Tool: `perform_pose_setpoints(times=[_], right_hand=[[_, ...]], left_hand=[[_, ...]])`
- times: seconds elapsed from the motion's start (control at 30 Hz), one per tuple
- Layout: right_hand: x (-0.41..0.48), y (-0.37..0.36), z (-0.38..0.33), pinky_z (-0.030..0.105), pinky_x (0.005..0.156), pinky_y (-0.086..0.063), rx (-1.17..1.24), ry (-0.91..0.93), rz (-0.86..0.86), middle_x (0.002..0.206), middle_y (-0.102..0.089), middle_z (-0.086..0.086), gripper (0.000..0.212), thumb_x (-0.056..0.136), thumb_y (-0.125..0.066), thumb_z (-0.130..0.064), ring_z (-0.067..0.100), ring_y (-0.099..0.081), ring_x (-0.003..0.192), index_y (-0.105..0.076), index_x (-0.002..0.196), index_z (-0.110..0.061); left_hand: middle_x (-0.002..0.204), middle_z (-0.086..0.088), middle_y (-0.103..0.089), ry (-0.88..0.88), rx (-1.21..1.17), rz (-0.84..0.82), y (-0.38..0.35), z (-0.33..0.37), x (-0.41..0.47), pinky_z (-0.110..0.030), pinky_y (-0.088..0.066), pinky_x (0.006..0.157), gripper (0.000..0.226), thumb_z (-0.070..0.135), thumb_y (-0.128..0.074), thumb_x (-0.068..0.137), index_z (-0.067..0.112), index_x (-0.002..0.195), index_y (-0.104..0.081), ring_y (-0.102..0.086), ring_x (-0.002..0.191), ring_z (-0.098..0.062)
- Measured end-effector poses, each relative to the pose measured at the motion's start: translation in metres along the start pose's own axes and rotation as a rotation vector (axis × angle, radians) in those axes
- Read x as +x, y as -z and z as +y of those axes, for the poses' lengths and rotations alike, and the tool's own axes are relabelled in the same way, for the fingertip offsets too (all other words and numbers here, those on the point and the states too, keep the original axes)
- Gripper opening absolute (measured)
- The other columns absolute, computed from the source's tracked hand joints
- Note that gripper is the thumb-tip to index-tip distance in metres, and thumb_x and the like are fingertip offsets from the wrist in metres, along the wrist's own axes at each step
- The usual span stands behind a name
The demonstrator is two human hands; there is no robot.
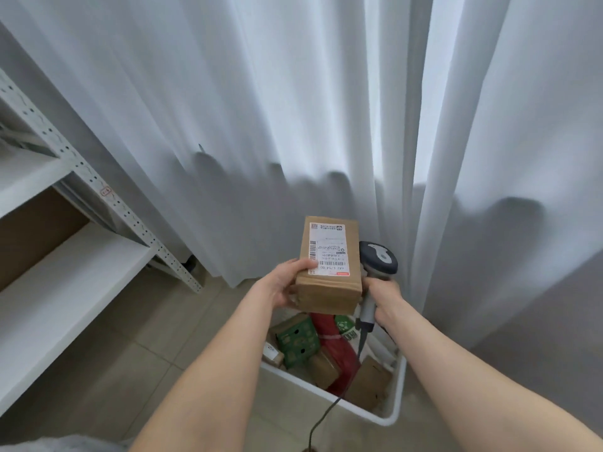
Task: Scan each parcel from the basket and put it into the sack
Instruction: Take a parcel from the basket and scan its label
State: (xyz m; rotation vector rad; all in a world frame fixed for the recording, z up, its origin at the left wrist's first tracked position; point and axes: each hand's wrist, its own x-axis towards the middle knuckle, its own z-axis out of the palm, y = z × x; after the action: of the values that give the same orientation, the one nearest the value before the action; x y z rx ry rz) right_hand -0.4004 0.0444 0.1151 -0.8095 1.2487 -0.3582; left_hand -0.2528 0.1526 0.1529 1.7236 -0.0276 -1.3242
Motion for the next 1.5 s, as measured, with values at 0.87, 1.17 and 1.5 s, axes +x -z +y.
perform_pose_setpoints(times=[0.87, 1.17, 1.5], right_hand=[[-0.134, -0.063, -0.037, 0.023, 0.045, -0.041, -0.325, 0.193, -0.263, 0.069, -0.06, 0.01, 0.006, 0.089, -0.059, -0.01, 0.013, -0.046, 0.048, -0.058, 0.094, -0.008], [-0.144, -0.073, -0.038, 0.02, 0.045, -0.044, -0.348, 0.15, -0.267, 0.063, -0.054, 0.005, 0.007, 0.087, -0.058, -0.009, 0.012, -0.048, 0.047, -0.056, 0.094, -0.009], [-0.149, -0.08, -0.037, 0.021, 0.045, -0.044, -0.331, 0.145, -0.253, 0.064, -0.053, 0.005, 0.008, 0.087, -0.057, -0.009, 0.013, -0.048, 0.049, -0.055, 0.095, -0.008]], left_hand=[[0.134, -0.008, -0.057, -0.412, -0.316, 0.136, 0.085, 0.014, -0.024, -0.056, -0.051, 0.091, 0.085, 0.027, -0.081, 0.074, 0.025, 0.147, -0.036, -0.063, 0.107, -0.034], [0.133, -0.008, -0.058, -0.443, -0.295, 0.144, 0.097, 0.016, -0.018, -0.052, -0.051, 0.094, 0.084, 0.025, -0.081, 0.076, 0.024, 0.147, -0.036, -0.062, 0.109, -0.032], [0.132, -0.007, -0.058, -0.454, -0.299, 0.134, 0.105, 0.017, -0.013, -0.053, -0.052, 0.091, 0.082, 0.025, -0.08, 0.077, 0.024, 0.146, -0.036, -0.063, 0.107, -0.032]])
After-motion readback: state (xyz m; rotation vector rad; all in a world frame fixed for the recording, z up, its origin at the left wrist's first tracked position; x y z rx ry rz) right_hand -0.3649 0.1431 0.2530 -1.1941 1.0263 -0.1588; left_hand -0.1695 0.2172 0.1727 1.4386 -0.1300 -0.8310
